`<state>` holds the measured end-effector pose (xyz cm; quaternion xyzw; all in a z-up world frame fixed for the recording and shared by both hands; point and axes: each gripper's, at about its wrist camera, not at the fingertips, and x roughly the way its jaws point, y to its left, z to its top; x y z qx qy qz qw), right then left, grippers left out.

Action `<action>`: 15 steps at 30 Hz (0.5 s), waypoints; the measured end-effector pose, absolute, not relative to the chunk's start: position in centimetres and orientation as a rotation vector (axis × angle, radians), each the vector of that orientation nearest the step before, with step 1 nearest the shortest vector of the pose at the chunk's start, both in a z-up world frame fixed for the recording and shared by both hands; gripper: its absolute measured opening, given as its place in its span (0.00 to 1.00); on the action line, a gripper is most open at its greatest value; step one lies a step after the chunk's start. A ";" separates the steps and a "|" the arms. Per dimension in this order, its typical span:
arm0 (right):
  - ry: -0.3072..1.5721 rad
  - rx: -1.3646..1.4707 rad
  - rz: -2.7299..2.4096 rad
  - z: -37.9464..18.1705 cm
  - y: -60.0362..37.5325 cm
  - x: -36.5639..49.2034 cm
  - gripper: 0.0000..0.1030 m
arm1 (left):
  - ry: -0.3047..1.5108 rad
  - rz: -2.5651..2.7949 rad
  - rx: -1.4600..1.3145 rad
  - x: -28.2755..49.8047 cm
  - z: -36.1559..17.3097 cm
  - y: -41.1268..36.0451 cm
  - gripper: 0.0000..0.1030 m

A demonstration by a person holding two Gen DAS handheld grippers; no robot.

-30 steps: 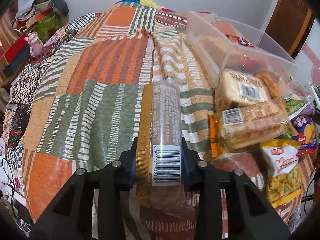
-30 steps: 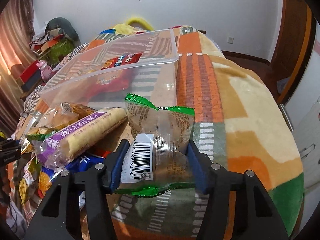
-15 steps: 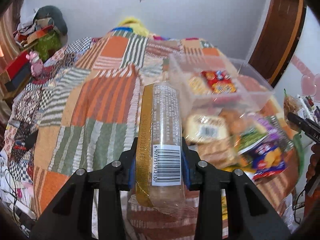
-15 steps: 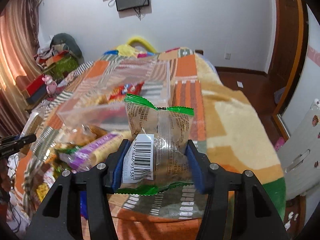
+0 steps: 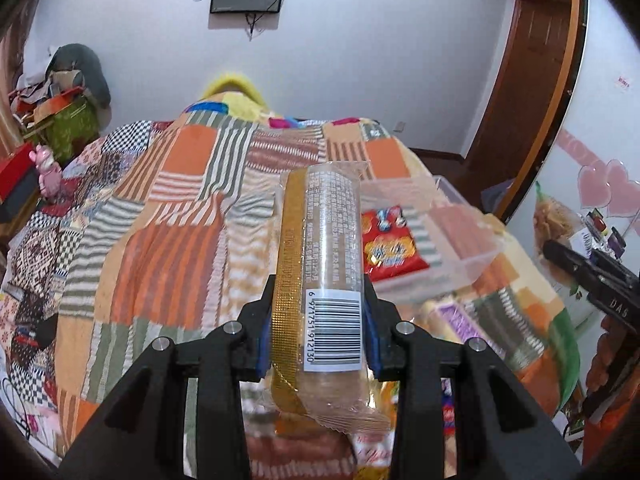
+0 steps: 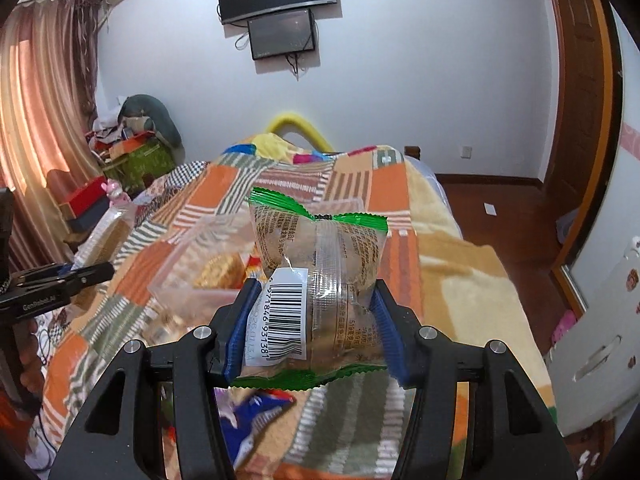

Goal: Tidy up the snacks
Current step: 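Lower the bread bag and biscuit tube into the clear box, open both grippers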

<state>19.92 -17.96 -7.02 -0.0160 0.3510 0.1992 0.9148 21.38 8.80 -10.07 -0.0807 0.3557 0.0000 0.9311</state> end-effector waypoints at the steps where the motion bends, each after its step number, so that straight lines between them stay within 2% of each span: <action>1: 0.719 -0.033 0.413 -7.0 -17.7 20.2 0.50 | 0.723 -0.003 -0.164 21.9 -9.9 8.6 0.35; 15: 0.722 -0.026 0.424 -7.9 -14.8 24.2 0.50 | 0.740 -0.019 -0.150 28.4 -10.6 6.4 0.35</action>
